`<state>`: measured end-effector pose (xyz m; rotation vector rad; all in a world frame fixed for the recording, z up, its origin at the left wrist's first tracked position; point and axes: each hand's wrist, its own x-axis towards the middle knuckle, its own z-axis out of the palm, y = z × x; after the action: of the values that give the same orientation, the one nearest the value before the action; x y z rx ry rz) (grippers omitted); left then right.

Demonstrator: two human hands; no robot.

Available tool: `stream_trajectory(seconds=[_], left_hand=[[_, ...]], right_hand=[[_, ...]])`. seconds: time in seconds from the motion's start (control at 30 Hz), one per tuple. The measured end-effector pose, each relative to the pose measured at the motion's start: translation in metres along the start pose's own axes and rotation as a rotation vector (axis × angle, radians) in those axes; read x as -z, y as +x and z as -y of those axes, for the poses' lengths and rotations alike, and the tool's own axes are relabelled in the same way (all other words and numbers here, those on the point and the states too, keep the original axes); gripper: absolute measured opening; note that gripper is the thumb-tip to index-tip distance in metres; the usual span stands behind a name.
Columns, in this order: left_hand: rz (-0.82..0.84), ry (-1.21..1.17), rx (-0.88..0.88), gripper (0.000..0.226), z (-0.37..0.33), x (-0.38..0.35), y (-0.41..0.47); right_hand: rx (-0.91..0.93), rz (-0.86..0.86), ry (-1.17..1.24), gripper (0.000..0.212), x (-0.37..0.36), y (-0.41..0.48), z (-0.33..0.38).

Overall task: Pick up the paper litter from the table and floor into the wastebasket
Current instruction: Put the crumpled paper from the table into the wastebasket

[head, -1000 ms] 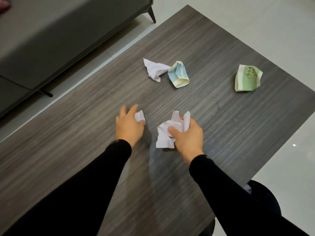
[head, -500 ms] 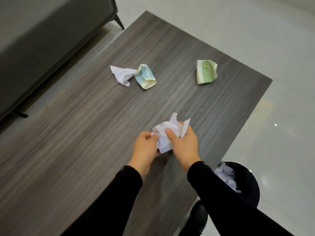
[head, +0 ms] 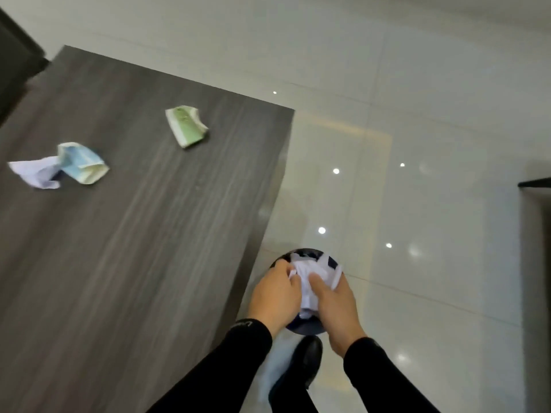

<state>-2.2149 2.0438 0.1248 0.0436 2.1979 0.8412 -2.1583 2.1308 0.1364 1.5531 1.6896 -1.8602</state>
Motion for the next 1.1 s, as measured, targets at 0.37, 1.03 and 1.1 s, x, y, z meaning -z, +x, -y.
stream_trajectory(seconds=[0.37,1.03,1.1], left_hand=[[0.179,0.03,0.192,0.02,0.052,-0.098,0.051],[-0.034,-0.026,-0.058,0.023,0.01,0.027,0.074],[-0.082,-0.012,-0.135,0.022,0.002,0.064,0.079]], right_hand=[[-0.264,0.059,0.055,0.022,0.033,0.076,-0.088],[0.017,0.021,-0.096,0.025,-0.024,0.086,0.026],[0.119,0.072,-0.091,0.022,-0.056,0.081,0.062]])
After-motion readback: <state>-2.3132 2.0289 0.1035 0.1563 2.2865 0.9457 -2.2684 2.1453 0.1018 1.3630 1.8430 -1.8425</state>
